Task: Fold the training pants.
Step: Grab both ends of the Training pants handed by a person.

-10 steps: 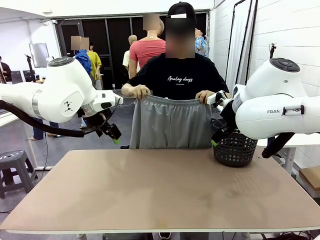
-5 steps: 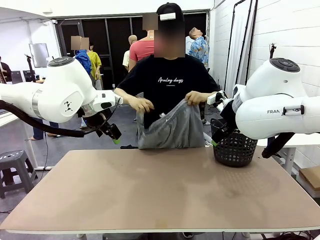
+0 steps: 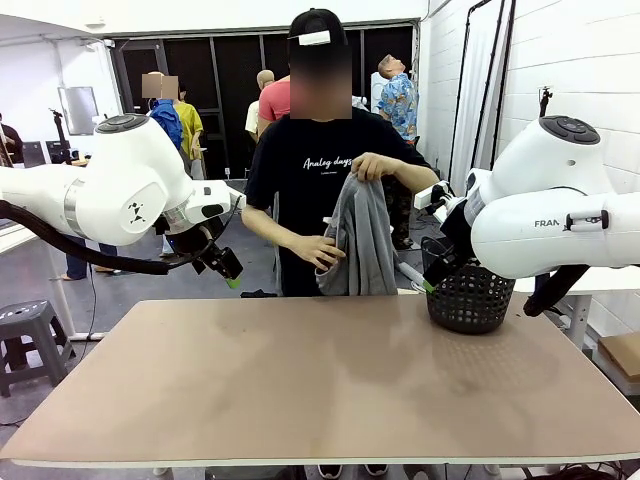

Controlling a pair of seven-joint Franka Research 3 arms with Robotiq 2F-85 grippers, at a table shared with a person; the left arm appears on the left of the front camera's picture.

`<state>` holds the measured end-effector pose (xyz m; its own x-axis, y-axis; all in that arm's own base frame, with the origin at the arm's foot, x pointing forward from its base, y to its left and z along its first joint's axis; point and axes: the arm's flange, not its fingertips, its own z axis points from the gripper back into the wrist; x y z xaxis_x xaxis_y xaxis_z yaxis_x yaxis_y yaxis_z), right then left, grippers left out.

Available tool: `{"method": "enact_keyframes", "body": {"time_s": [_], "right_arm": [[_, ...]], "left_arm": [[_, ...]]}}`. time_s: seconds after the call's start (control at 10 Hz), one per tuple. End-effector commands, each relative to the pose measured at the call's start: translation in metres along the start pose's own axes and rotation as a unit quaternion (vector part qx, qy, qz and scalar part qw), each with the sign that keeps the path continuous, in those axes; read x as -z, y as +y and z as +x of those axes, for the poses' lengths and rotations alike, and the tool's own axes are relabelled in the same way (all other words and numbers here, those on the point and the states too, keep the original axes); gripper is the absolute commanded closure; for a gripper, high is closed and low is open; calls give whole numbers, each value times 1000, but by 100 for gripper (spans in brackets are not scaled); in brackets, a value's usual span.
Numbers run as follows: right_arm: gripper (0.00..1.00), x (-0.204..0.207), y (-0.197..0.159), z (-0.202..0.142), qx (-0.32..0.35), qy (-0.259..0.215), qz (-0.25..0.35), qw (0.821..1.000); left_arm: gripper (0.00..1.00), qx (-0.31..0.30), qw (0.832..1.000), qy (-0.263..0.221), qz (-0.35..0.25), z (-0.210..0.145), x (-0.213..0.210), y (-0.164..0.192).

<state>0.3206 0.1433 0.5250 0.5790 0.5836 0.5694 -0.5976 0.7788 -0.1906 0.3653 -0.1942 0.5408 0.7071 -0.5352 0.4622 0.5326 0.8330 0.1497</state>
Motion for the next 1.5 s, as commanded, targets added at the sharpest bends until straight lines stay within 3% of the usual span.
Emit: {"method": "enact_keyframes", "body": {"time_s": [0.0, 1.4], "right_arm": [[0, 0, 0, 1, 0, -4, -1, 1000], [0, 0, 0, 1, 0, -4, -1, 1000]], "left_arm": [[0, 3, 1000, -4, 0, -1, -1, 0], [0, 3, 1000, -4, 0, -1, -1, 0]]}}
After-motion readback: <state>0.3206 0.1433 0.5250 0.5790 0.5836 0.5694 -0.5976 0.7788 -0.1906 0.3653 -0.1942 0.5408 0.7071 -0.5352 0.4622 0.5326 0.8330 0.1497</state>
